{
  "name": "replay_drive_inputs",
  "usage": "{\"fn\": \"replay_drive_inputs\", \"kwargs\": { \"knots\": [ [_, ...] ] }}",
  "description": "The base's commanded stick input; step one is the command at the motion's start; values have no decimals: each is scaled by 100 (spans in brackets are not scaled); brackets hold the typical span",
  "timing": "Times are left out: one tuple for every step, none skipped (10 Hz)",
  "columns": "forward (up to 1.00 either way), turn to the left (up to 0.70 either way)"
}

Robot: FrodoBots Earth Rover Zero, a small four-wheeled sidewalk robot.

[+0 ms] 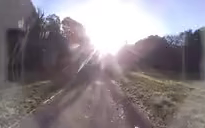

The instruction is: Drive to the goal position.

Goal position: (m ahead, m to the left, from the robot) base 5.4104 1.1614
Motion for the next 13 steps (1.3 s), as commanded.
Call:
{"fn": "replay_drive_inputs", "kwargs": {
  "knots": [
    [70,2],
    [70,2],
    [70,2],
    [70,1],
    [70,0],
    [70,1],
    [70,4],
    [70,8],
    [70,14],
    [70,3],
    [70,0],
    [70,0],
    [70,0]
  ]
}}
